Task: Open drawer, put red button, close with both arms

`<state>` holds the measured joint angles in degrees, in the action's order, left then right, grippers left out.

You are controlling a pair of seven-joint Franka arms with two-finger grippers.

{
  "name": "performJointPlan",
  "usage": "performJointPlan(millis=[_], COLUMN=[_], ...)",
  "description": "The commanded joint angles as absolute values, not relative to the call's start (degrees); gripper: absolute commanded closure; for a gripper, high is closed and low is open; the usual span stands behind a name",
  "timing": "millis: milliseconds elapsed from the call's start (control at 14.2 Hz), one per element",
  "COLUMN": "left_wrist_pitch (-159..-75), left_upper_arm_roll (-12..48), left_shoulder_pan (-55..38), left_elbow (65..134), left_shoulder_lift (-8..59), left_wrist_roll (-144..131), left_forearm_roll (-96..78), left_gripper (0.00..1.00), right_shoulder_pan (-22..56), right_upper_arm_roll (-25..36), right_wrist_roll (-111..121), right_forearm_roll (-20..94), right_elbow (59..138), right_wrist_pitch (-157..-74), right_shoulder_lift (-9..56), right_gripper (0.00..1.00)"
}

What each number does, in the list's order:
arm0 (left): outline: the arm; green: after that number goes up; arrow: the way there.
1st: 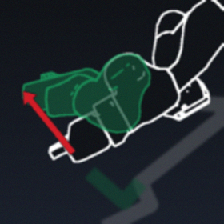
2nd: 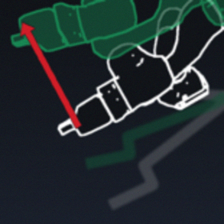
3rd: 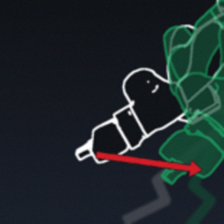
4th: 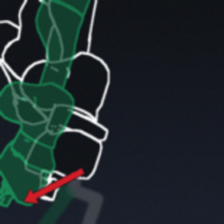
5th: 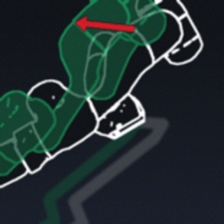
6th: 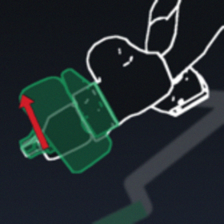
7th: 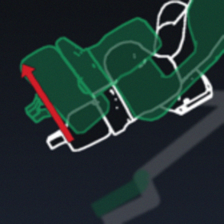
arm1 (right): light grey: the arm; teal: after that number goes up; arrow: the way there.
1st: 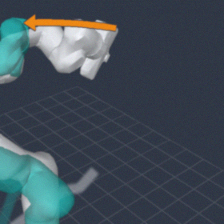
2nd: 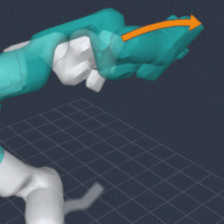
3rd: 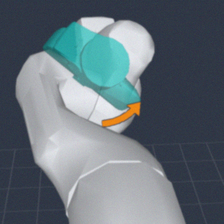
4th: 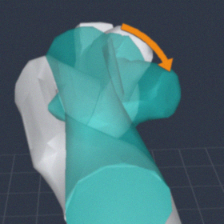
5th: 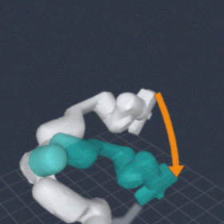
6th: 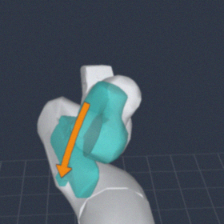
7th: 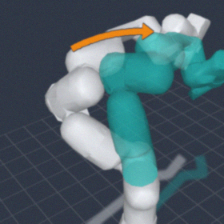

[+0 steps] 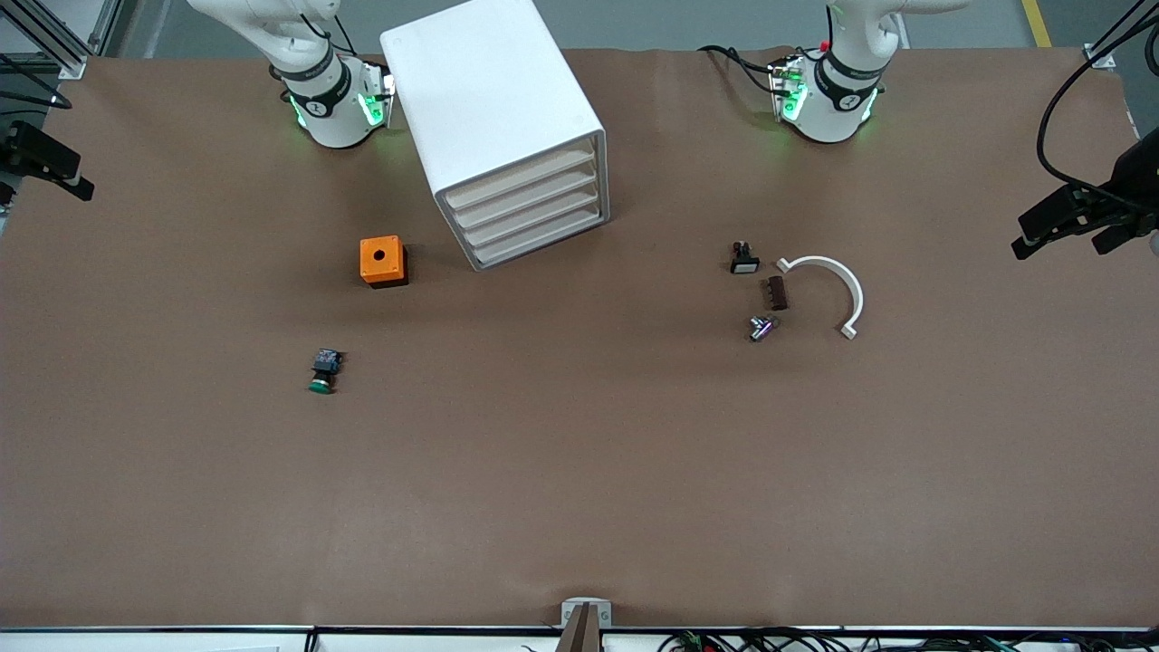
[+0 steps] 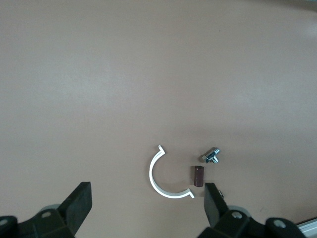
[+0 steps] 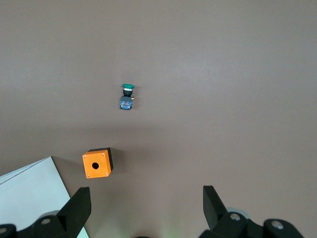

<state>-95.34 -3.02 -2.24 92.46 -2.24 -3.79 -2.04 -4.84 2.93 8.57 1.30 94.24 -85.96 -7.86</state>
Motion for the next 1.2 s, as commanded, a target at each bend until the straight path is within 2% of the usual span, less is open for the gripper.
performJointPlan(millis=[0,424,1130], left_wrist_pitch=[-94.22,-91.24,-91.23], left_upper_arm_roll=[-2.81,-2.81,-2.81], left_shoulder_pan=[-1.67,-1.84,-1.76], left_elbow=[91.23,91.23,90.62], left_shoulder_lift=[-2.37,-2.11,-1.49], left_wrist_roll=[-3.43,-2.90,-2.90], left_forearm_roll=[-0.97,0.26,0.18], left_gripper=[0.00,0.00,0.00], right_shoulder_pan=[-5.45,-5.54,-5.62], right_upper_arm_roll=[2.64,2.72,2.64], right_wrist_roll=[9.58,9.67,9.67], right_forearm_roll=[1.41,1.32,0.79], right_elbow=[95.89,95.89,95.98], right_wrist_pitch=[-86.84,-87.80,-87.71], right_shoulder_lift=[-9.40,-9.32,-9.40], right_gripper=[0.00,0.00,0.00])
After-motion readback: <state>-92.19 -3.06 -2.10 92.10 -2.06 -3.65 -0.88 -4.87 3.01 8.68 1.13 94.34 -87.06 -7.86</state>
